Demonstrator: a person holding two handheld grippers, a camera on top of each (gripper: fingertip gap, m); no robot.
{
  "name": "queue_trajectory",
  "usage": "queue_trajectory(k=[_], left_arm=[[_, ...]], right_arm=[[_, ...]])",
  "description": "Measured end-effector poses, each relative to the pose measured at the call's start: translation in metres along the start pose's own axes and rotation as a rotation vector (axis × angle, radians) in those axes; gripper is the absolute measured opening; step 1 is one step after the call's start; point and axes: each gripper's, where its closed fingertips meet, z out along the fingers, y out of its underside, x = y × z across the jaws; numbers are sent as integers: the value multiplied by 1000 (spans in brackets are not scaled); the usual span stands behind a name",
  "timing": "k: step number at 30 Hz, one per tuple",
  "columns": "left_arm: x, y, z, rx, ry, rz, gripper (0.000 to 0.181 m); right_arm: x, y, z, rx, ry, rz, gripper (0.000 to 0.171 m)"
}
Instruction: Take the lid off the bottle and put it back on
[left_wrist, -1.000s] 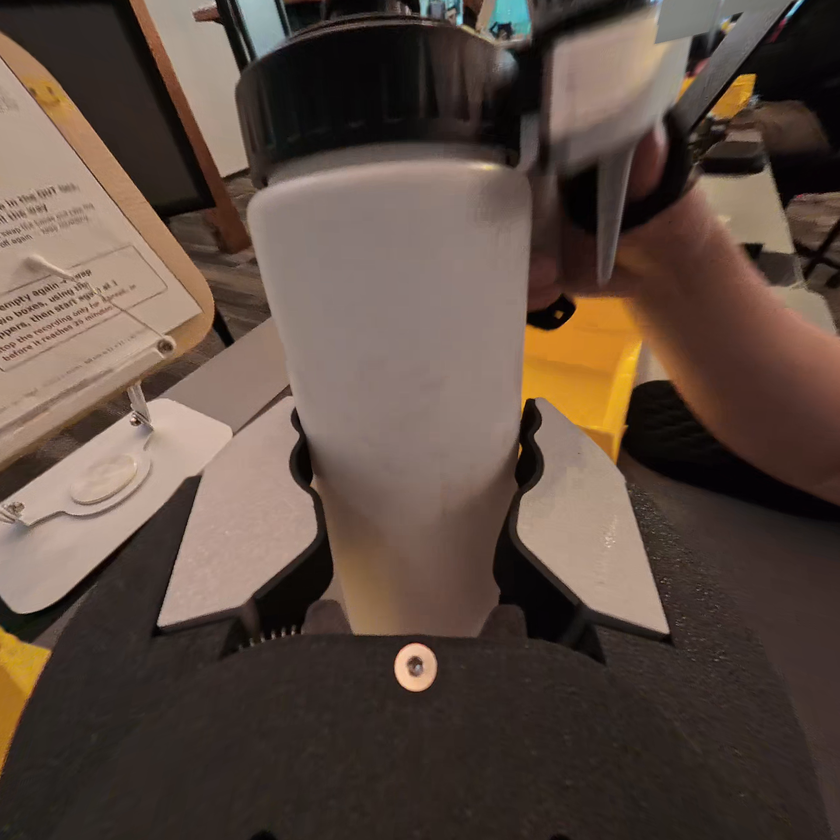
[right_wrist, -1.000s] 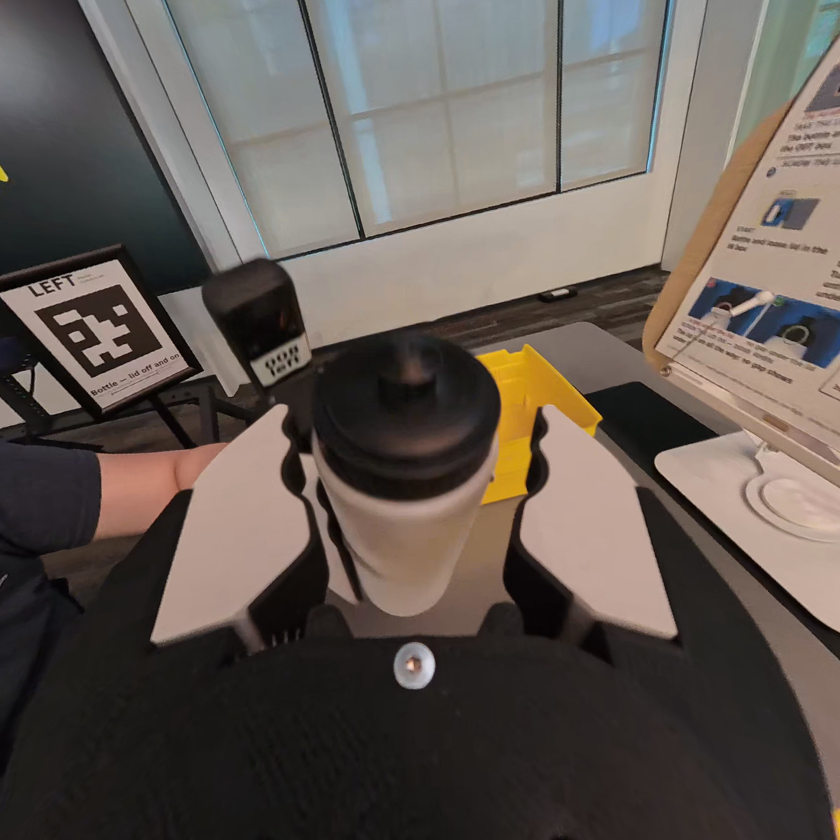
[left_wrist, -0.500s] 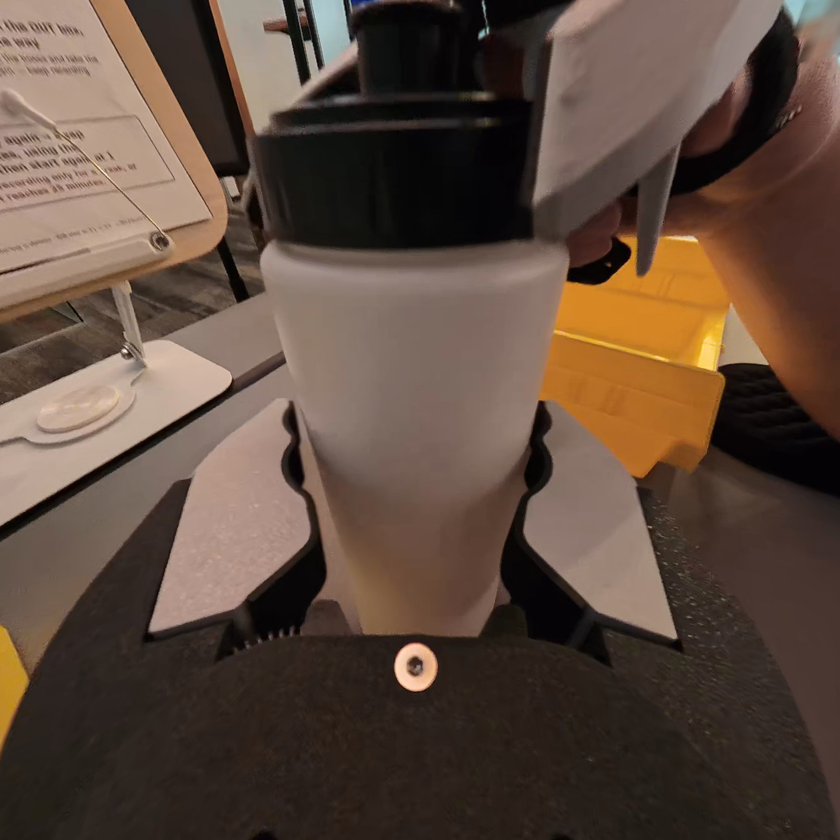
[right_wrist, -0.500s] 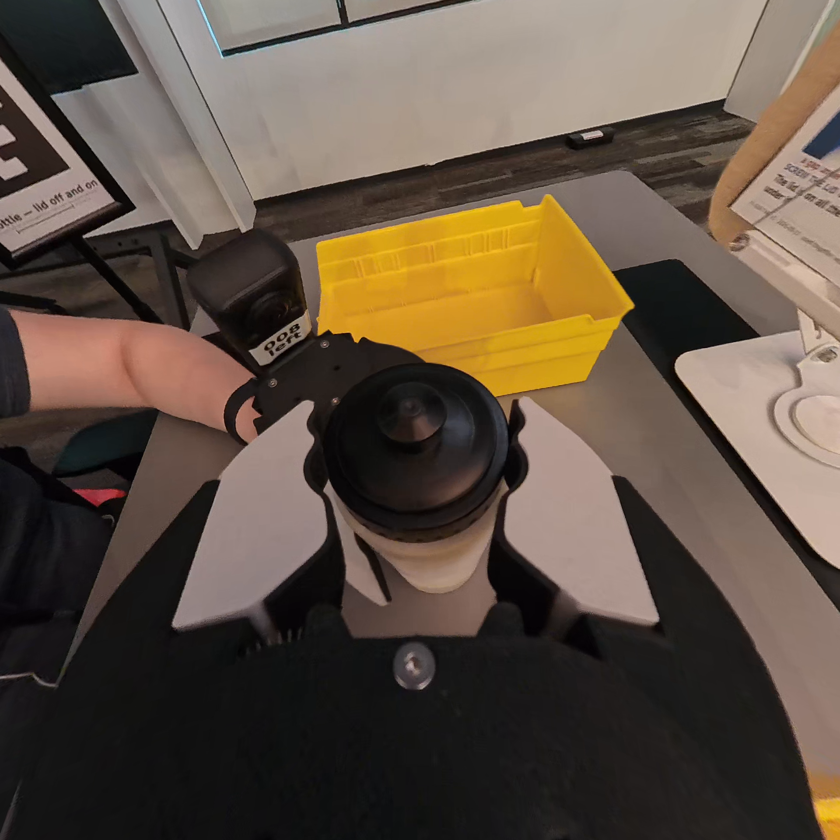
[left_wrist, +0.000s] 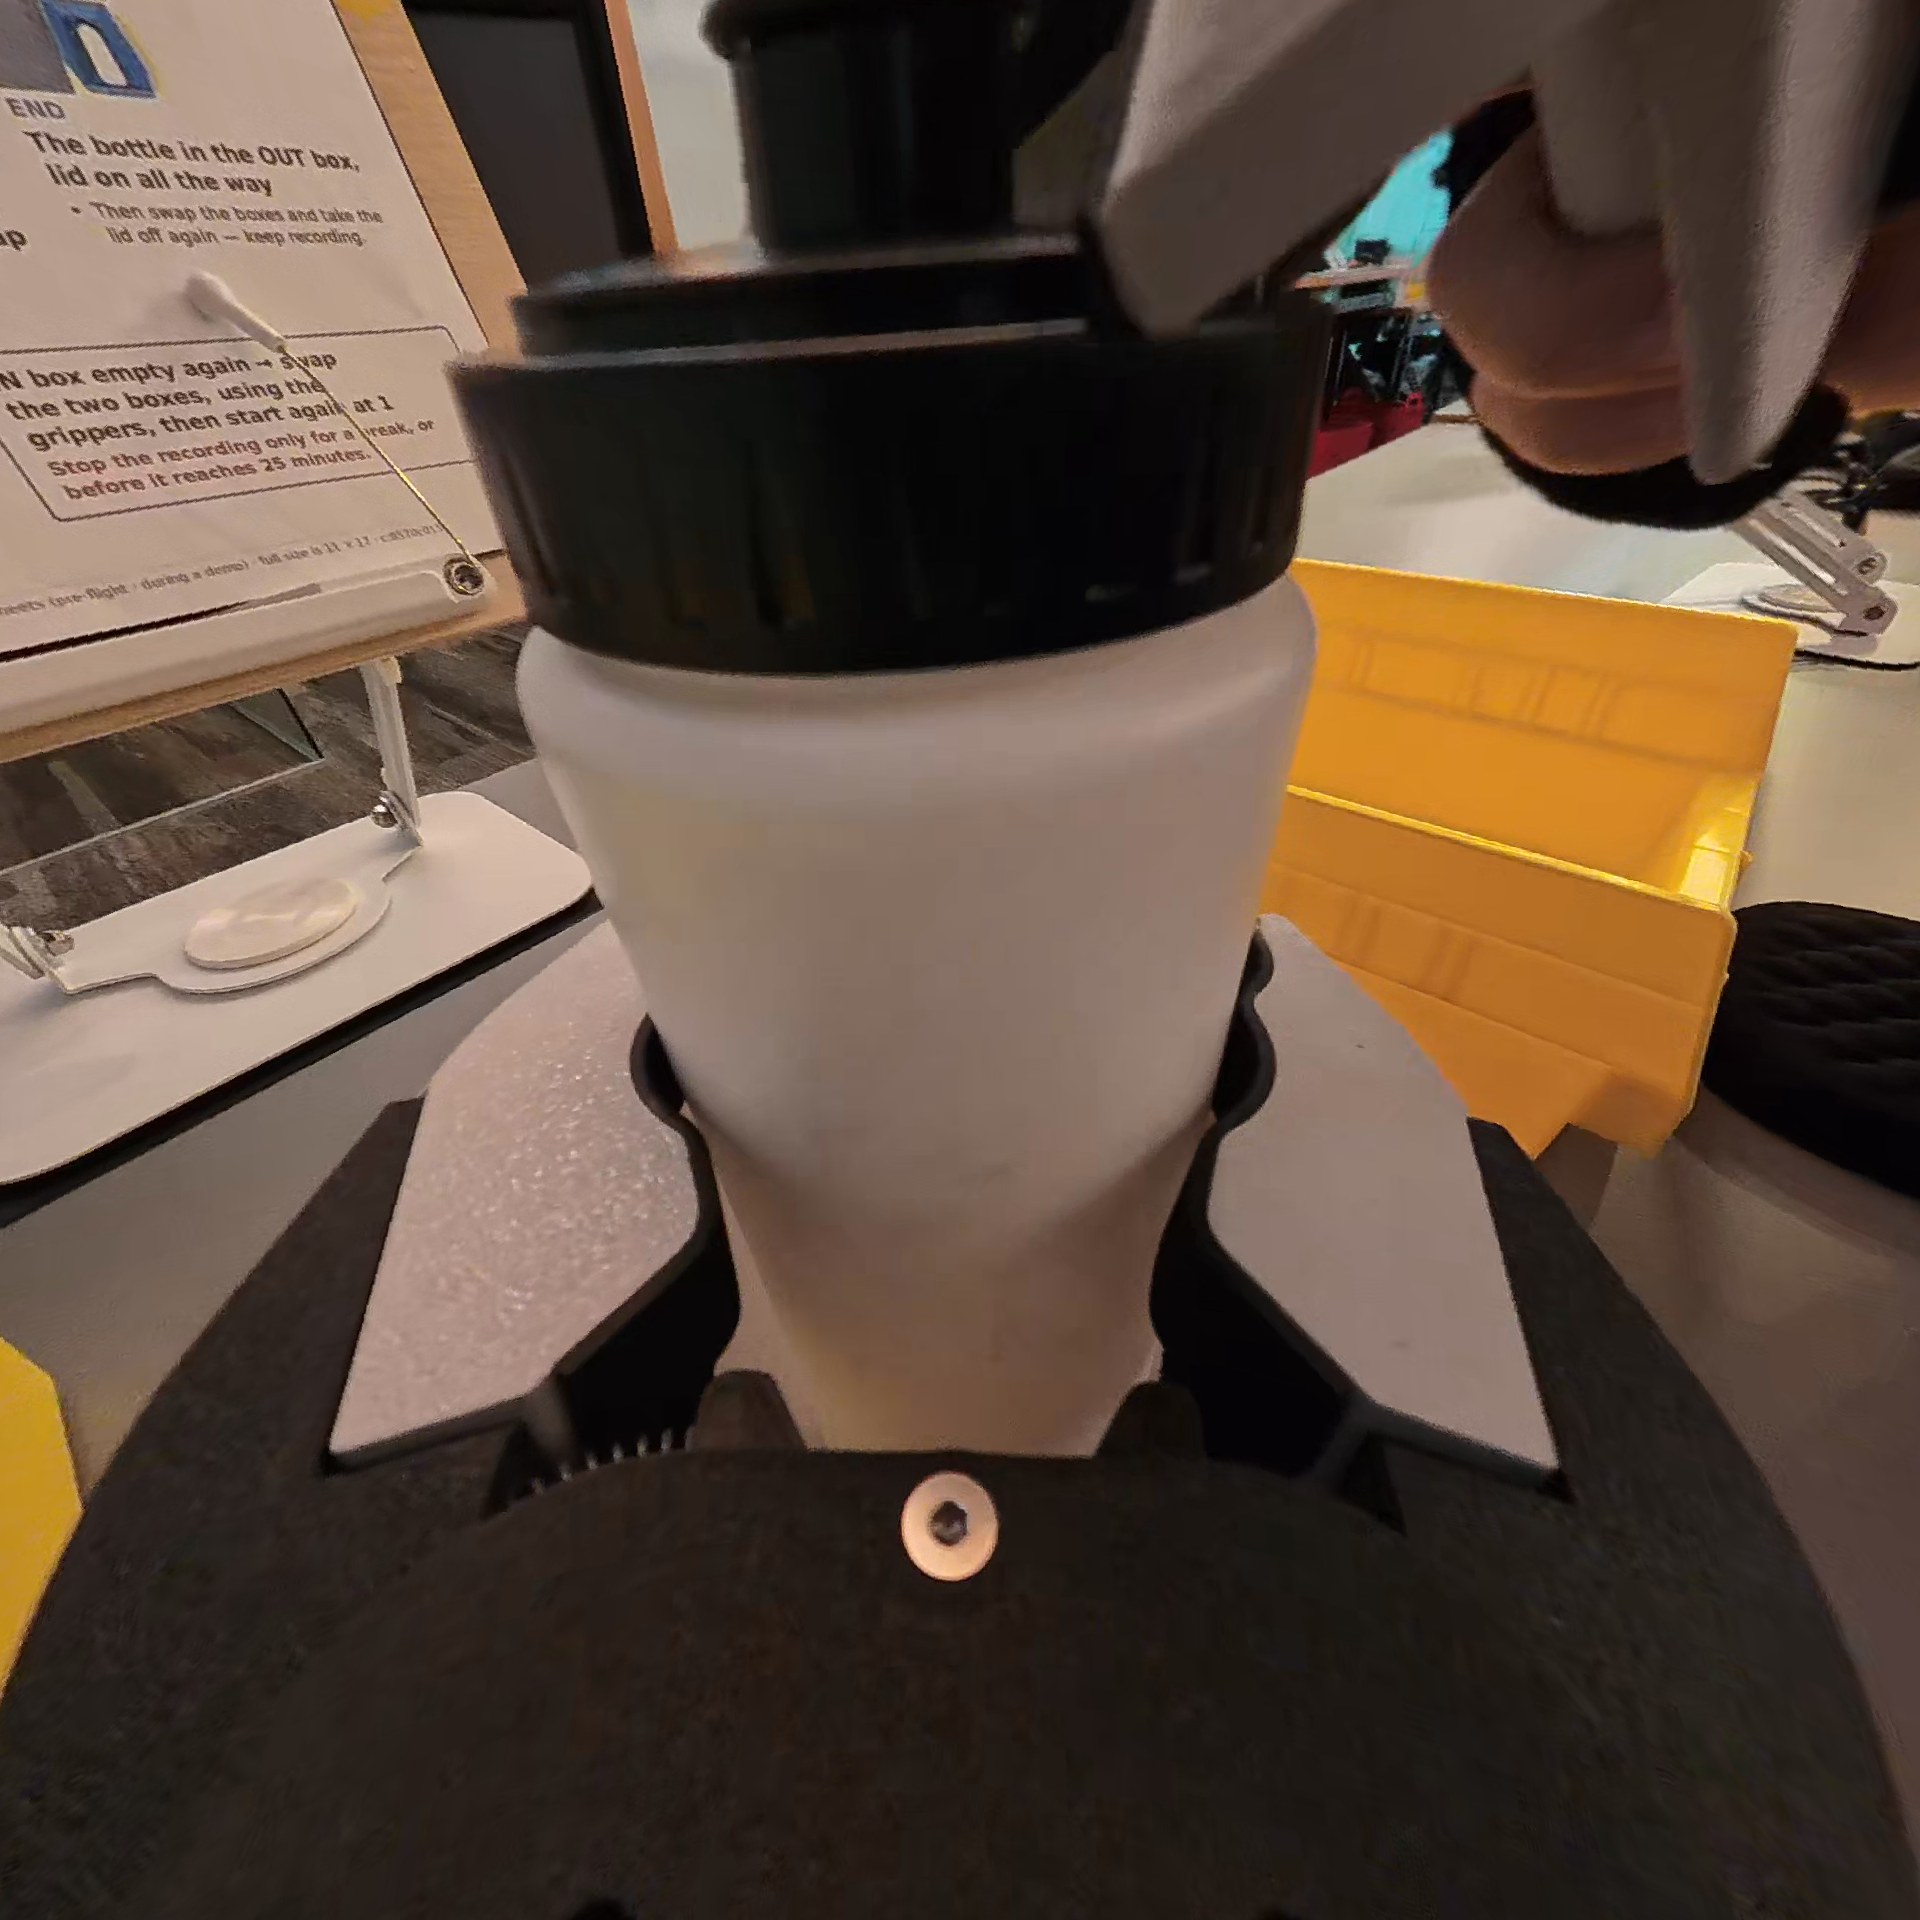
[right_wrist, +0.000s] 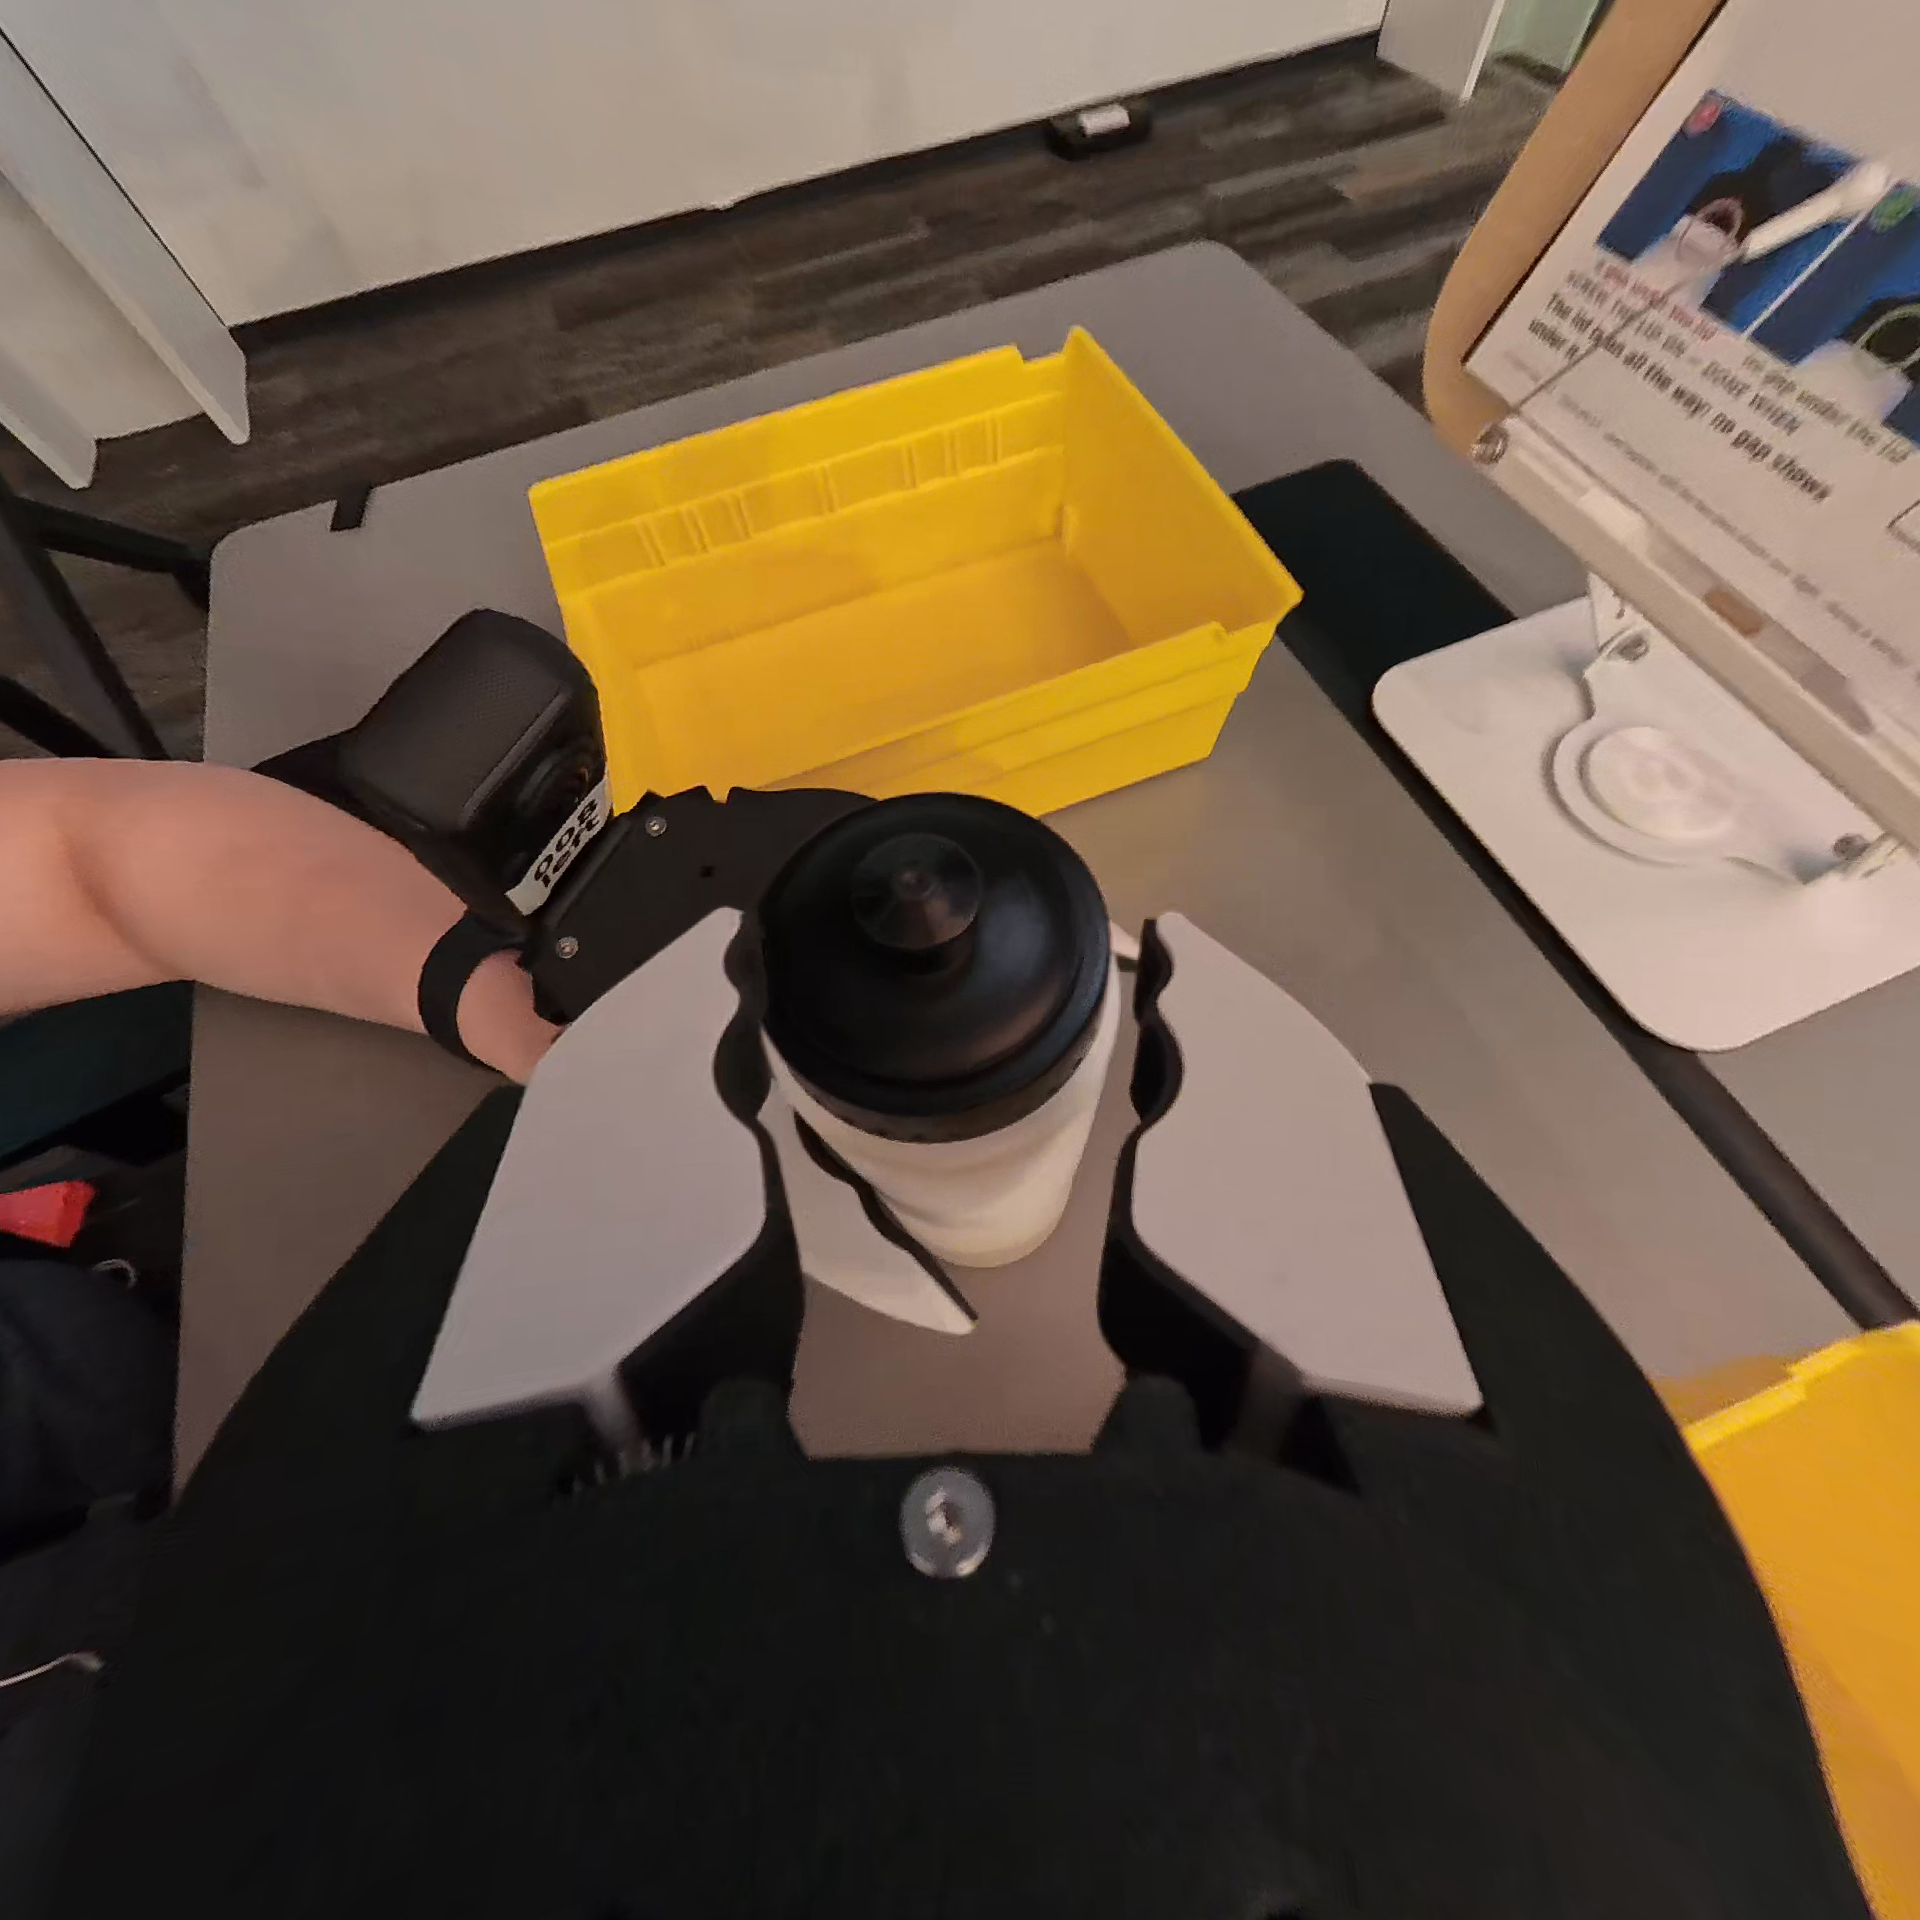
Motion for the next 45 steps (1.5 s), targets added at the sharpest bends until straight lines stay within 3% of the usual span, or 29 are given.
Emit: queue_trajectory(k=[11, 28, 37, 45], left_arm=[[0, 2, 0, -35, -35, -4, 101], [3, 2, 4, -55, 36, -11, 99], [10, 6, 4, -147, -20, -9, 100], [13, 5, 7, -144, 30, 2, 99]], right_arm=[[-4, 9, 10, -76, 43, 28, 74], [-1, 14, 3, -89, -62, -44, 72], [-1, 12, 15, -98, 86, 9, 78], [2, 16, 11, -138, 78, -27, 77]])
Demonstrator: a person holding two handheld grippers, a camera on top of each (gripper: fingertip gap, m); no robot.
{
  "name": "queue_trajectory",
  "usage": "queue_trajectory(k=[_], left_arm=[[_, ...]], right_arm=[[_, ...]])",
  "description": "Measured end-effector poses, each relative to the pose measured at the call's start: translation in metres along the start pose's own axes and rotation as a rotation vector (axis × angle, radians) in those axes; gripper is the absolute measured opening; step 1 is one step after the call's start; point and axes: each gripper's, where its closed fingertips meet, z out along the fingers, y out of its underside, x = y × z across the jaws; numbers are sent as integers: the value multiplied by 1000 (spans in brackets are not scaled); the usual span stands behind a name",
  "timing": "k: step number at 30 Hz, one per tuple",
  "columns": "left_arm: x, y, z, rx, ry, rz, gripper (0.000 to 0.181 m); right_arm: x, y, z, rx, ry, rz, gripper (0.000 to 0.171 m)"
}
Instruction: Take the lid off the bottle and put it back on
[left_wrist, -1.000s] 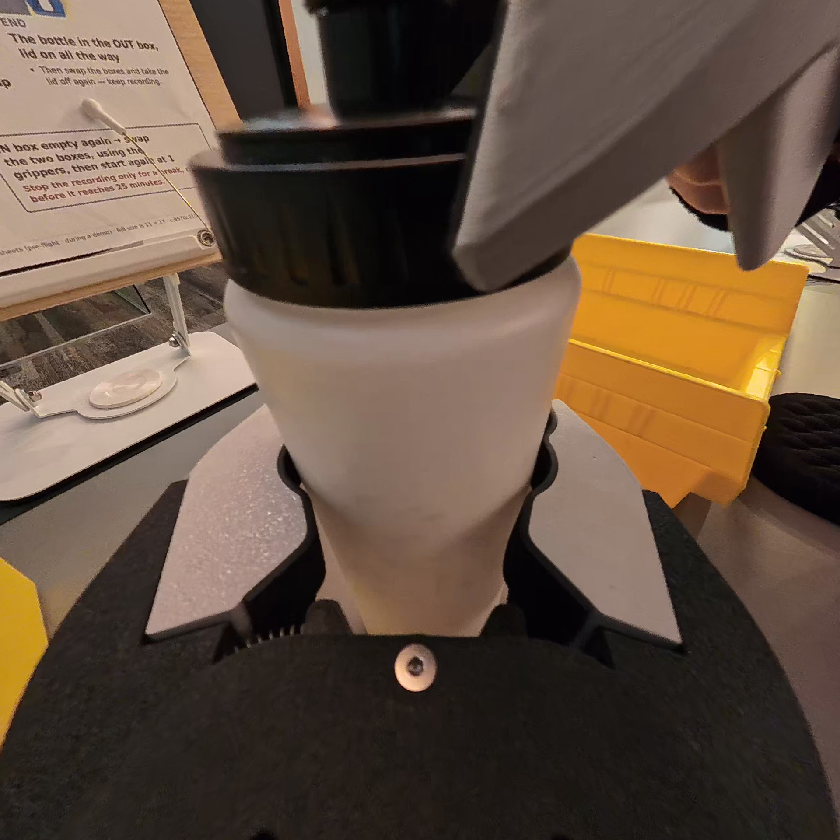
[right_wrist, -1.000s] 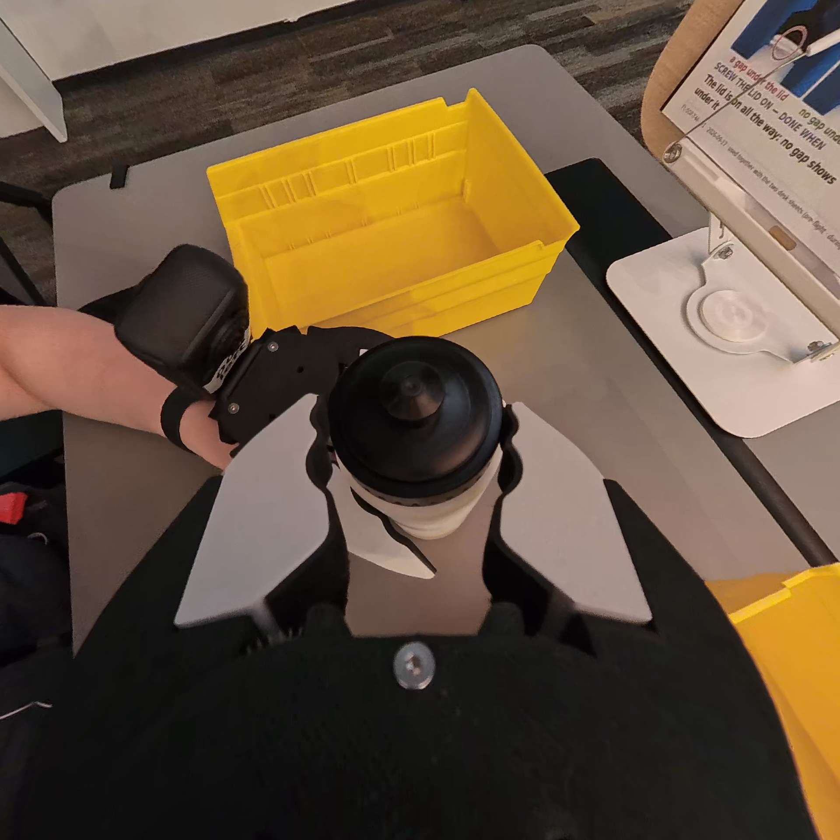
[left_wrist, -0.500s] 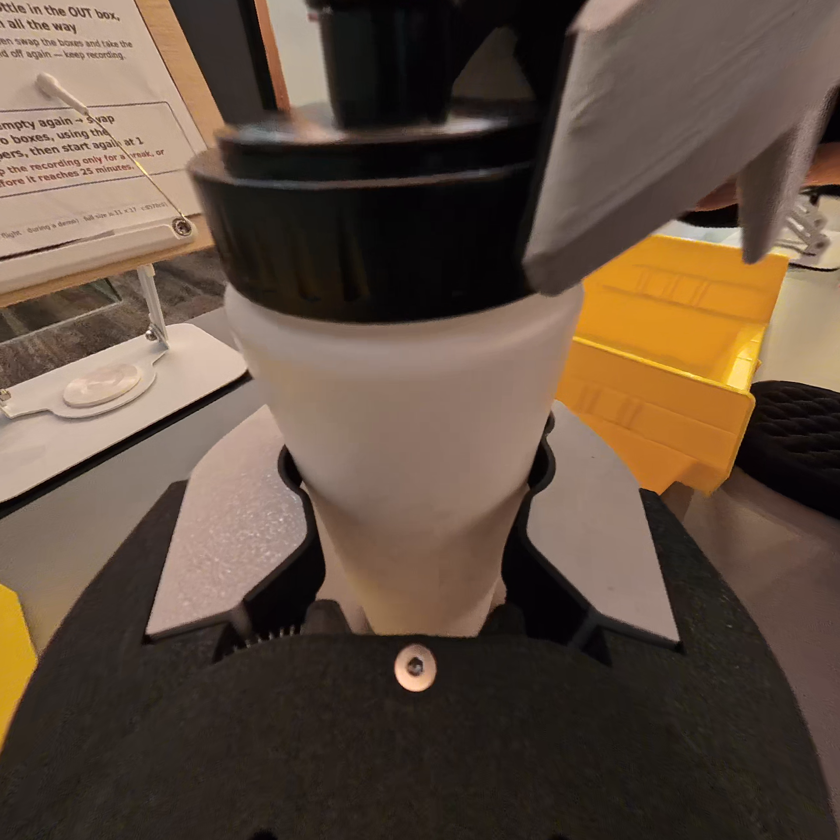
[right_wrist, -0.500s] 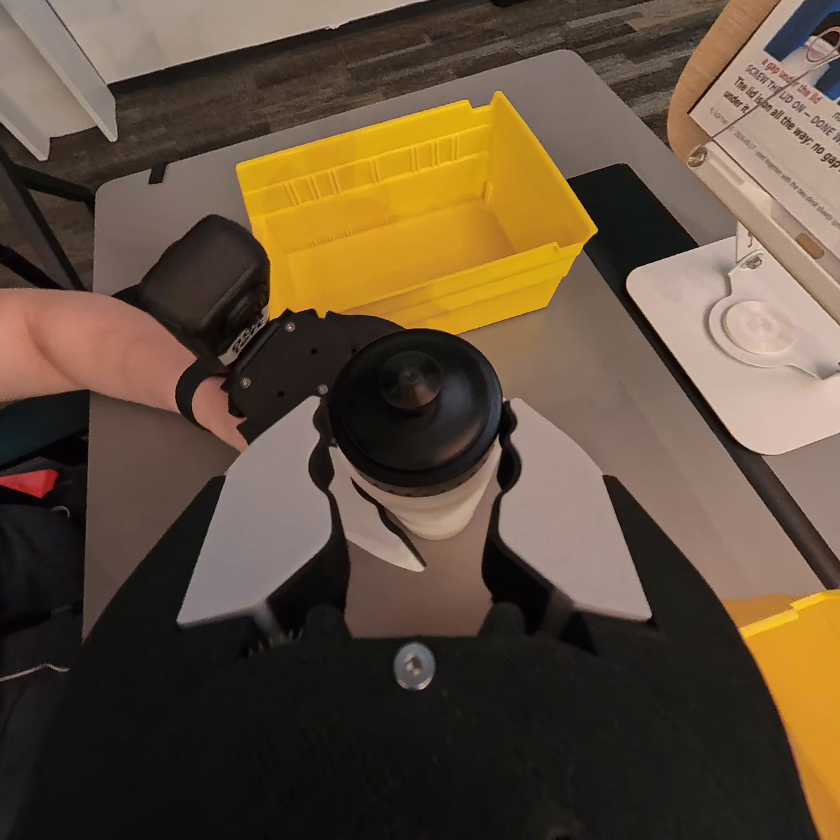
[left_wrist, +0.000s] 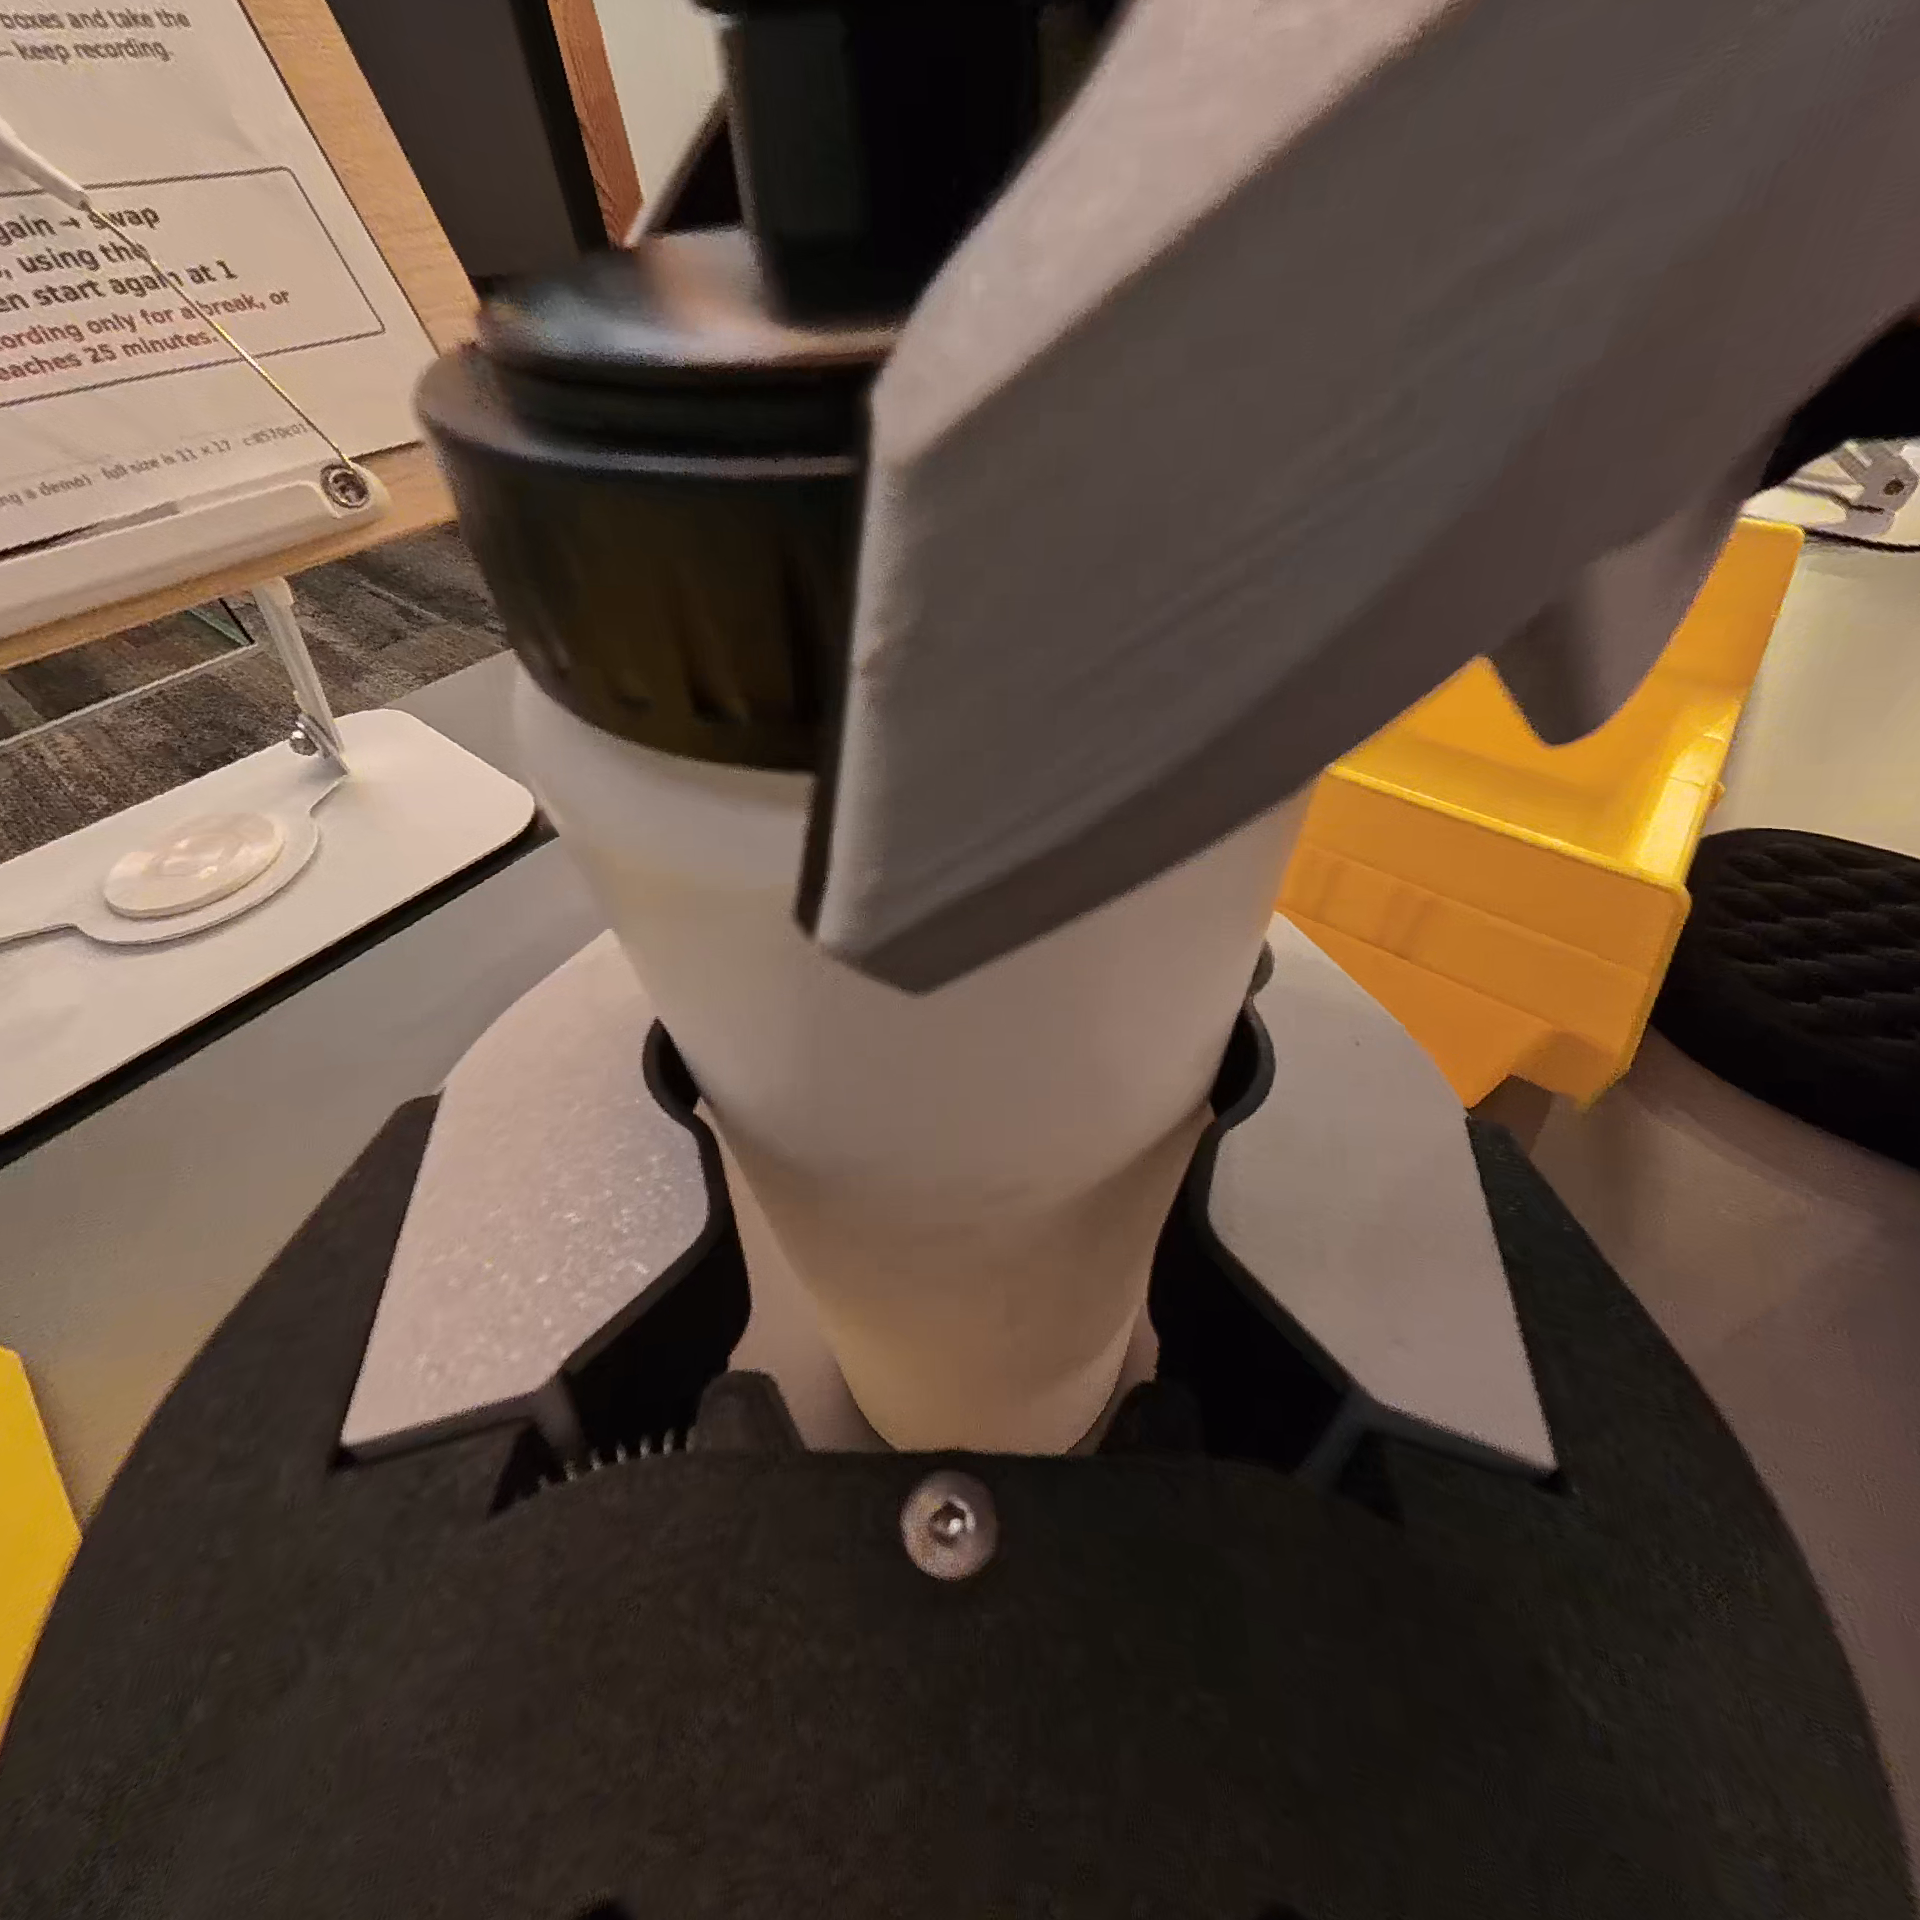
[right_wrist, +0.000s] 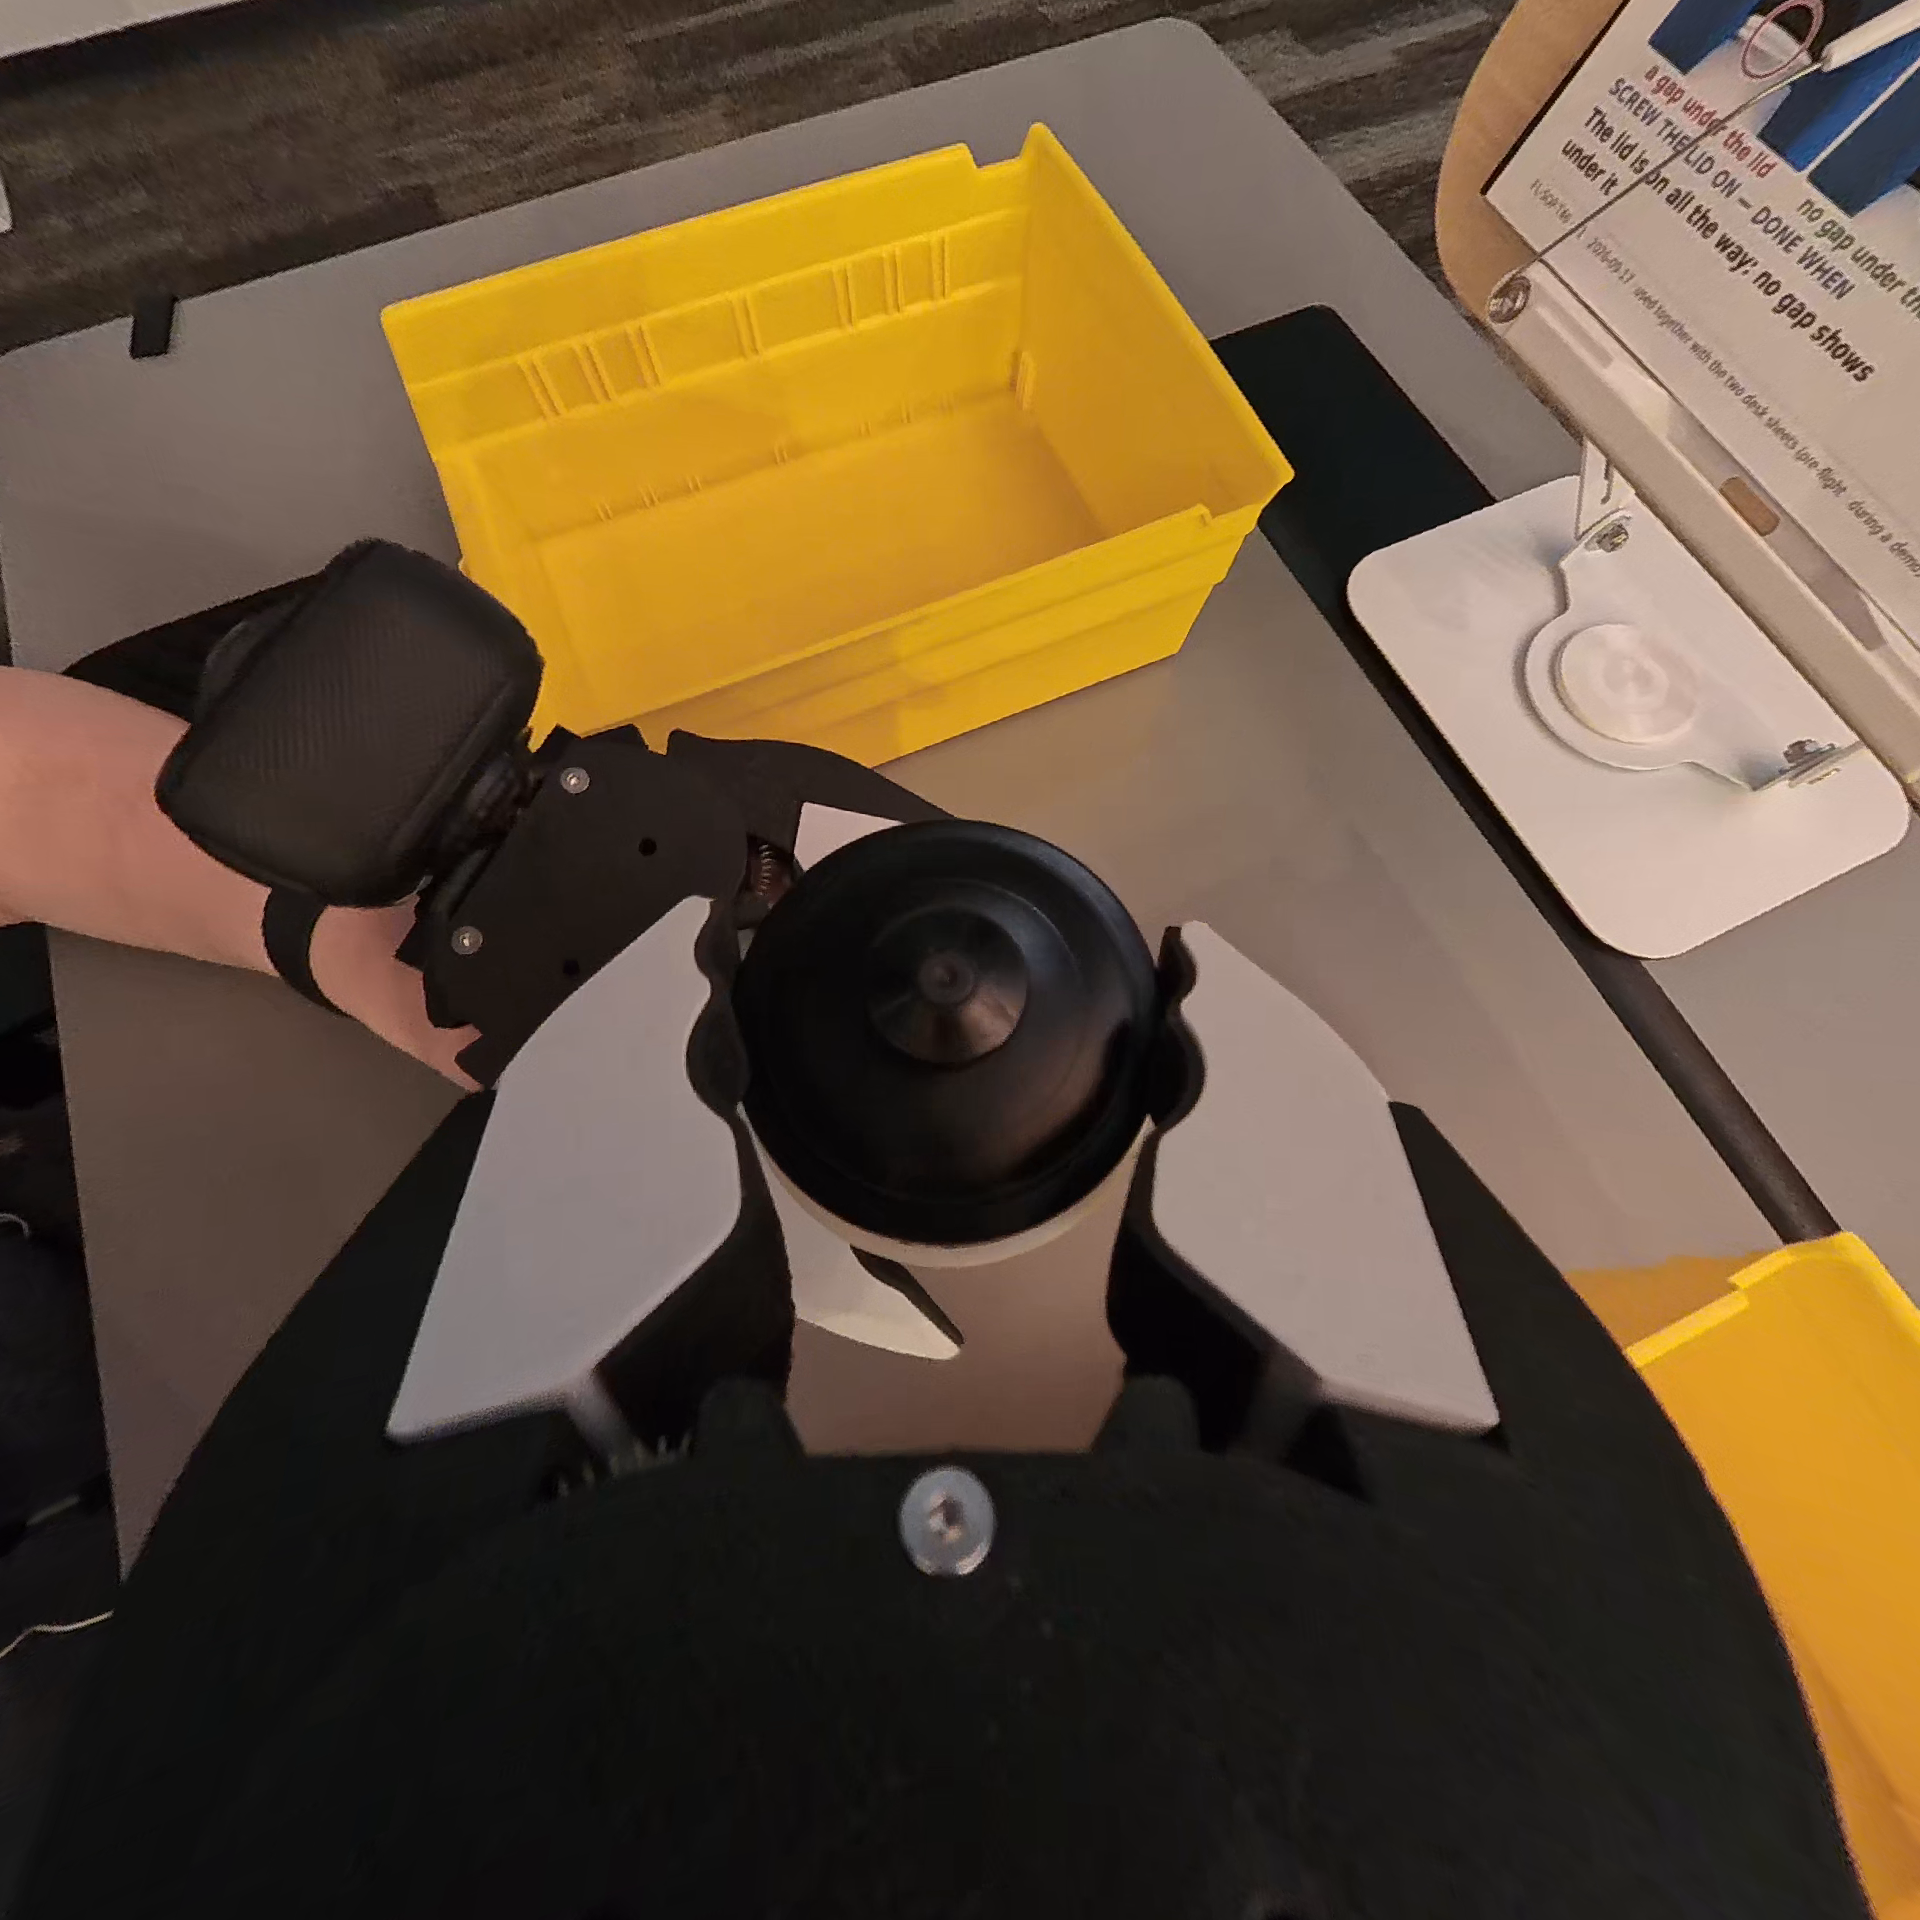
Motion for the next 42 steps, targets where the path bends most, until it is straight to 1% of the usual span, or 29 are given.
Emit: queue_trajectory(k=[5, 9, 11, 14, 16, 17, 20, 22, 25, 27, 29, 31, 32, 33, 36, 38, 40, 42], left_arm=[[3, -1, 1, -1, 41, 6, 98], [16, -1, 1, 0, 135, 23, 97], [29, -1, -1, 1, 216, 42, 97], [56, 0, -7, -14, 363, 102, 97], [68, 1, -11, -22, 436, 104, 98], [70, 1, -11, -21, 450, 101, 98], [63, 1, -8, -40, 392, 82, 98], [53, 1, -7, -48, 325, 57, 98], [36, 3, -6, -70, 206, 61, 98], [31, 4, -7, -87, 163, 50, 98], [30, 5, -7, -98, 141, 46, 98], [32, 5, -7, -108, 135, 46, 98], [33, 6, -8, -112, 144, 47, 98], [34, 6, -8, -110, 156, 49, 98], [47, 6, -10, -107, 246, 81, 98], [61, 6, -13, -103, 335, 107, 98], [77, 6, -17, -94, 422, 166, 98], [92, 7, -22, -111, 505, 167, 98]], right_arm=[[1, 2, -3, 12, -67, -23, 77], [-8, 6, -8, 11, -166, -112, 78], [-16, 11, -14, 8, -246, -152, 78], [-37, 20, -29, 65, -422, -311, 78], [-46, 25, -37, 86, -530, -312, 78], [-48, 26, -39, 85, -550, -312, 78], [-42, 23, -38, 110, -511, -310, 78], [-28, 18, -33, 95, -389, -277, 92], [-21, 8, -34, 69, -240, -217, 93], [-21, -1, -34, 68, -153, -151, 92], [-12, 2, -27, 8, -13, -104, 91], [-10, 18, -18, -109, 43, -85, 88], [-15, 23, -16, -145, 21, -73, 82], [-17, 22, -15, -144, 10, -67, 80], [-25, 26, -20, -160, -78, -160, 79], [-35, 31, -27, -146, -197, -258, 79], [-50, 35, -38, -55, -352, -437, 79], [-65, 41, -49, 19, -524, -481, 79]])
